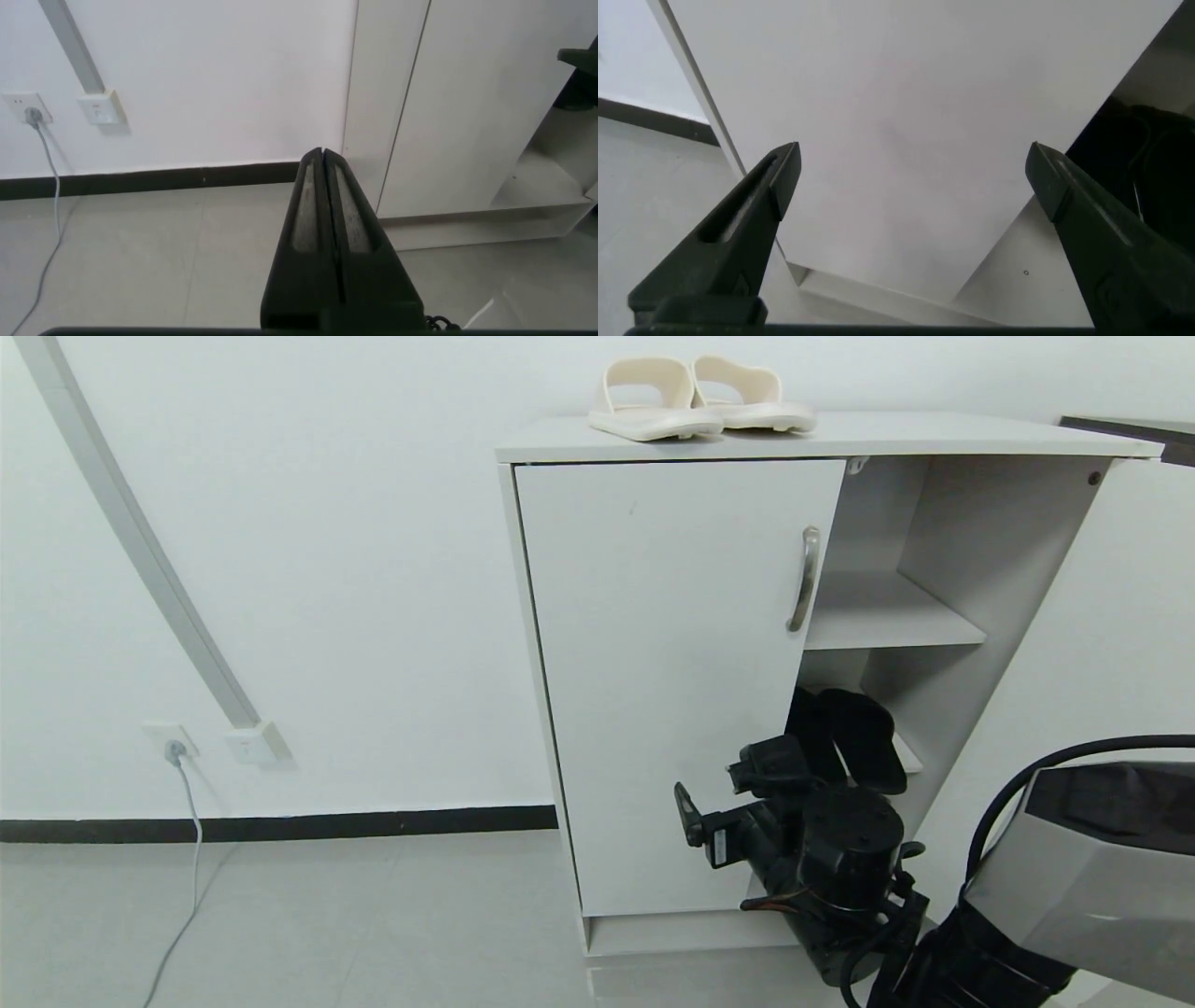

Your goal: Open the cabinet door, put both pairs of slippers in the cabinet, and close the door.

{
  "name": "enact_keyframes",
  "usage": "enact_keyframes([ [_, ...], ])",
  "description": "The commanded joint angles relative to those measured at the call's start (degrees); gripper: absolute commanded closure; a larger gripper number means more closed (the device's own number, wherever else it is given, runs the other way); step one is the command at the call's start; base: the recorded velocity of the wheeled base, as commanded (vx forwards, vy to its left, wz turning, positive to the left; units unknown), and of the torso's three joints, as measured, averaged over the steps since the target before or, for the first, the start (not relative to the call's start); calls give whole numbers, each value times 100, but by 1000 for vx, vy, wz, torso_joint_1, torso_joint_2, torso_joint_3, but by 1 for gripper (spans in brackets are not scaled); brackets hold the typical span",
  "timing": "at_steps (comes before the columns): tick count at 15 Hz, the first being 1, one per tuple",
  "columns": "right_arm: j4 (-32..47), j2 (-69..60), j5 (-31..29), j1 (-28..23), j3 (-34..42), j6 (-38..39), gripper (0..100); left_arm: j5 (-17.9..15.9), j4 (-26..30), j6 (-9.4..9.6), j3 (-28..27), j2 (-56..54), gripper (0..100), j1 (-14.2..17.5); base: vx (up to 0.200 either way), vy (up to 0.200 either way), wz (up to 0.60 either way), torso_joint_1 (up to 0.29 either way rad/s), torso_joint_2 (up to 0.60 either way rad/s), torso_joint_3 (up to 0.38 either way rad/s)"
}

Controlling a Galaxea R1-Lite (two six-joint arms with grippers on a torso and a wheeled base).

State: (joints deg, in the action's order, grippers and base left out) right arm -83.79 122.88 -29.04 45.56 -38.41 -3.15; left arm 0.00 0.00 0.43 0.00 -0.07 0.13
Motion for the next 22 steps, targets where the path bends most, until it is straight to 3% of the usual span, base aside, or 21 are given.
enact_keyframes([
  [1,-6,17,3,6,0,-2,0,0,0,1,0,7,100,4,0,0,0,0,0,0],
  [9,-6,17,3,50,44,-2,0,9,0,1,0,7,100,4,0,0,0,23,-296,-288],
  [22,3,17,3,76,80,-2,0,9,0,-8,0,7,100,4,0,0,0,148,-478,-328],
])
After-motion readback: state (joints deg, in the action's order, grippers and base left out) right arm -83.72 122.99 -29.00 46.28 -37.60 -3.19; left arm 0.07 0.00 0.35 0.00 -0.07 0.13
